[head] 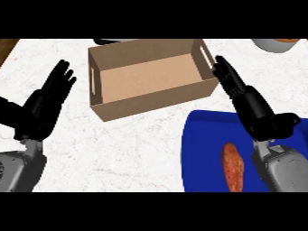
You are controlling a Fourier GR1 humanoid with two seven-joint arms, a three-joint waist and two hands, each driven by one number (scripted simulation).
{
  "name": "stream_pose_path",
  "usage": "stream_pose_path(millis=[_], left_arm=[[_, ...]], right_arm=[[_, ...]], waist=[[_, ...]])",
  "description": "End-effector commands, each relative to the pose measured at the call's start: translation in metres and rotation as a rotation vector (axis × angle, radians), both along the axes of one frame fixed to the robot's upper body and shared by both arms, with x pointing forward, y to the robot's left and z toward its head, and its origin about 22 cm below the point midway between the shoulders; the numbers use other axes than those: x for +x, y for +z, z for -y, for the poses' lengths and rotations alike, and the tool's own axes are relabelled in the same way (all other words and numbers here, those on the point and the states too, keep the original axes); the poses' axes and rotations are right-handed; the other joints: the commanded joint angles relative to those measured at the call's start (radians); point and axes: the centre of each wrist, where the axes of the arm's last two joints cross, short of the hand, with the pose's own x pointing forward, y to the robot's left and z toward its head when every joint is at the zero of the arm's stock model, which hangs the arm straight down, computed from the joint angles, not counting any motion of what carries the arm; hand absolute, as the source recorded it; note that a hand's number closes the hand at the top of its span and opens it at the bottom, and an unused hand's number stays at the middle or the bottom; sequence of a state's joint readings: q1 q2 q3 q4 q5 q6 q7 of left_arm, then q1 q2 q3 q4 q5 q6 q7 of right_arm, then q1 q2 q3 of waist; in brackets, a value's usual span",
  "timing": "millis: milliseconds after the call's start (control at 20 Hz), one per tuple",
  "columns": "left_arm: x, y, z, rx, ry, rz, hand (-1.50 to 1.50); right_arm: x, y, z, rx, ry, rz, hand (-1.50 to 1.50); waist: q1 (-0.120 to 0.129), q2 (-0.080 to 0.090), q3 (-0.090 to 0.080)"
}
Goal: Pick the sweet potato from the tray and place it in the cardboard box
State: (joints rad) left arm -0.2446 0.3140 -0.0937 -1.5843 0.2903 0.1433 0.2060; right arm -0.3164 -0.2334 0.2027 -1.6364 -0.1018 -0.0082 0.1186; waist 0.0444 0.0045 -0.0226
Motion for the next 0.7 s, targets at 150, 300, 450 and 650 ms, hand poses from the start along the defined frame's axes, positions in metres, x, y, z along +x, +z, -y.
stream_pose_path(millis=[150,300,450,650], left_arm=[[-0.008,-0.011,0.003,0.171,-0.072,0.029,0.0],[-0.013,-0.019,0.0,0.145,-0.067,-0.011,0.0],[-0.013,-0.016,0.008,0.222,-0.139,0.025,0.0],[-0.019,-0.02,0.004,0.246,-0.169,0.016,0.0]], right_arm=[[-0.041,-0.059,0.007,-0.034,-0.331,-0.26,-1.5],[-0.026,0.003,0.025,0.308,-0.568,0.139,-1.5],[-0.074,-0.099,0.079,-0.678,-0.517,-0.191,-1.5],[-0.112,-0.106,0.074,-0.921,-0.503,-0.043,-1.5]], waist=[[-0.093,-0.009,0.021],[-0.225,-0.102,0.06],[-0.145,-0.012,0.01],[-0.119,-0.023,0.014]])
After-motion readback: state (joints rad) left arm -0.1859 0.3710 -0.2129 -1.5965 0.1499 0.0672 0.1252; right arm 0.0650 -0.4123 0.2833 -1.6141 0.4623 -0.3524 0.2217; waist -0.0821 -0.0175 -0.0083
